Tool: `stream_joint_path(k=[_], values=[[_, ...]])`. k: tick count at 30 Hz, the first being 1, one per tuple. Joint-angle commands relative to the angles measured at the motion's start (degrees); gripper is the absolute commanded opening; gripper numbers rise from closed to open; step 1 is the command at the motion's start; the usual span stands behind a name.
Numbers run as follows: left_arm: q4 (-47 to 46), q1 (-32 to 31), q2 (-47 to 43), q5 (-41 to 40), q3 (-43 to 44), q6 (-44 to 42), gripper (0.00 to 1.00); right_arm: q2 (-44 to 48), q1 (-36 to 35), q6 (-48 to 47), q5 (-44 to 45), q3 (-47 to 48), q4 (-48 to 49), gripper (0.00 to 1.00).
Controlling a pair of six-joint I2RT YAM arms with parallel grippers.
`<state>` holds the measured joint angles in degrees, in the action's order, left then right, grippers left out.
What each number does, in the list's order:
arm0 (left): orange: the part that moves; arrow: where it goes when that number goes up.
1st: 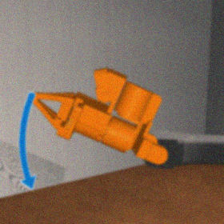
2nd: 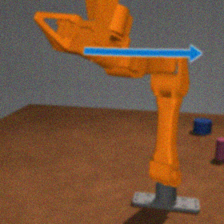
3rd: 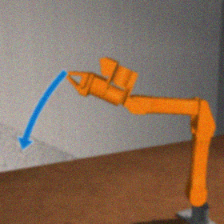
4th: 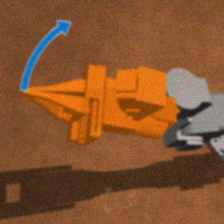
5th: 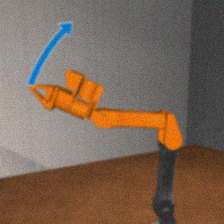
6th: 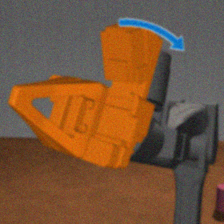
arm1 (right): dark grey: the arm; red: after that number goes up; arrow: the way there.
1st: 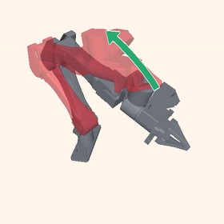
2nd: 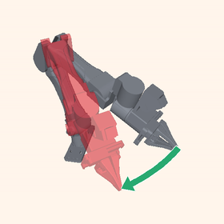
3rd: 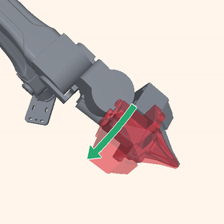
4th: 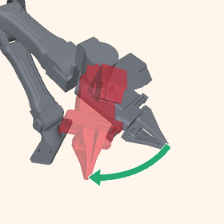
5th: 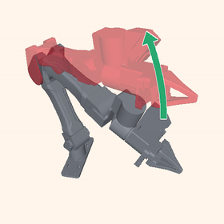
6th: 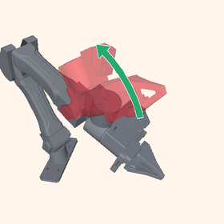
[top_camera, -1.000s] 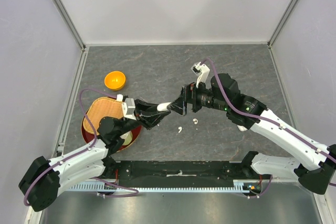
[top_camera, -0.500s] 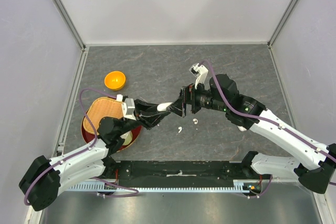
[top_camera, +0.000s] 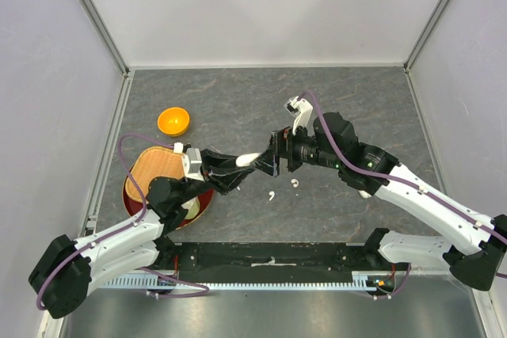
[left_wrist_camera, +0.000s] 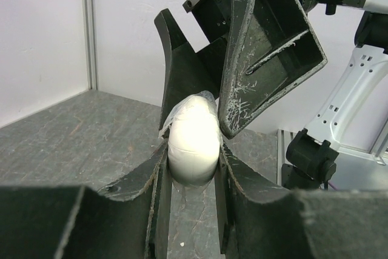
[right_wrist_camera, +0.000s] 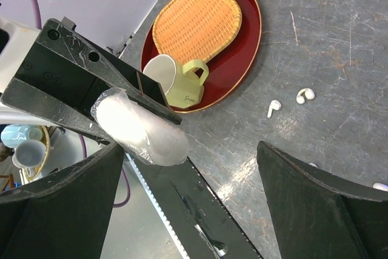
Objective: Insert the wireless bluetooth earbuds into the charging case
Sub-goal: Open the charging case.
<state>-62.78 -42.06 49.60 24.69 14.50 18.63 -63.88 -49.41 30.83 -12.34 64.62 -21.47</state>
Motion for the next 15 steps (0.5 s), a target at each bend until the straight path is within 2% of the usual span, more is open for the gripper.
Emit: stream_joint_path(k=[1,15], values=[[-2.87,0.14,-0.65,3.96,1.50,1.76,0.02,-0.02,-0.43,2.13,2.76,1.38,3.19,0.97],[1.43,0.14,-3.02,4.49,0.35,0.70,0.02,-1.51,-0.34,5.64,1.44,0.16,7.14,0.97]])
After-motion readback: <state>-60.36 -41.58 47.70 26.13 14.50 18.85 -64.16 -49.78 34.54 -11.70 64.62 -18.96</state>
